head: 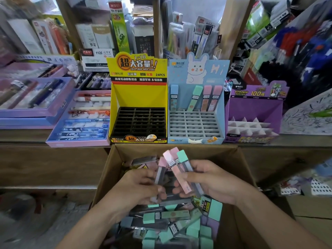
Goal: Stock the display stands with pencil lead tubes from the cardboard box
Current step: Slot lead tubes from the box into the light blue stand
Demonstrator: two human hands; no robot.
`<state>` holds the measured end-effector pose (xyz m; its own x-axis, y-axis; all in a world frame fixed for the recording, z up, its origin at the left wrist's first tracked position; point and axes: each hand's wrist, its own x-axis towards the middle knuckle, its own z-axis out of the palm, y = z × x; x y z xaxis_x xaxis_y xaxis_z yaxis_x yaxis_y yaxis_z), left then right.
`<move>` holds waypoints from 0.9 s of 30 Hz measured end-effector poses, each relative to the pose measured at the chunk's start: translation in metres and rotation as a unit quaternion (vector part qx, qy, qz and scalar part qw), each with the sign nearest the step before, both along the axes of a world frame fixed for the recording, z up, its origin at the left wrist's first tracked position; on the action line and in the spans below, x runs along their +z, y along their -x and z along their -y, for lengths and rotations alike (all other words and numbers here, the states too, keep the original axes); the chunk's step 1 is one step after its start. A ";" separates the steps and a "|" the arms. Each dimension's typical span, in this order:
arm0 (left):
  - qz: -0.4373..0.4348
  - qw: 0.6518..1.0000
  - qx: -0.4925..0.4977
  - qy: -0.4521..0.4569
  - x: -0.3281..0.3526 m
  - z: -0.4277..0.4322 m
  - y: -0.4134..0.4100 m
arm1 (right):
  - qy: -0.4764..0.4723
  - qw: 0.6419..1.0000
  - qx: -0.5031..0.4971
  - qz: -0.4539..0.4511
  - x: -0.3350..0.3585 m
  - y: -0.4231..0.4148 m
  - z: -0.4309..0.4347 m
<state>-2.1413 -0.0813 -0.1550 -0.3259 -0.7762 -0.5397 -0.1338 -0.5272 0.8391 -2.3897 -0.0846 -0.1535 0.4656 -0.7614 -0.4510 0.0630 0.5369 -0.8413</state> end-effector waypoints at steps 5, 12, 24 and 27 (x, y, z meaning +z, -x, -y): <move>-0.066 0.996 0.036 -0.042 -0.001 0.002 0.007 | -0.007 1.000 -0.006 -0.001 0.000 -0.007 0.000; -0.104 0.993 0.019 -0.057 0.000 0.000 0.021 | 0.015 1.000 -0.011 -0.002 -0.007 -0.025 -0.006; -0.162 0.982 0.093 -0.030 0.001 0.002 0.029 | 0.077 0.991 -0.105 -0.034 -0.009 -0.036 -0.009; -0.169 0.980 0.105 -0.026 0.000 0.003 0.027 | 0.066 0.992 -0.104 -0.025 -0.005 -0.033 -0.008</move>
<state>-2.1686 -0.0844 -0.1551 -0.3296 -0.8198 -0.4683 0.2633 -0.5562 0.7882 -2.3568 -0.0765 -0.1590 0.2709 -0.8926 -0.3604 0.1174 0.4022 -0.9080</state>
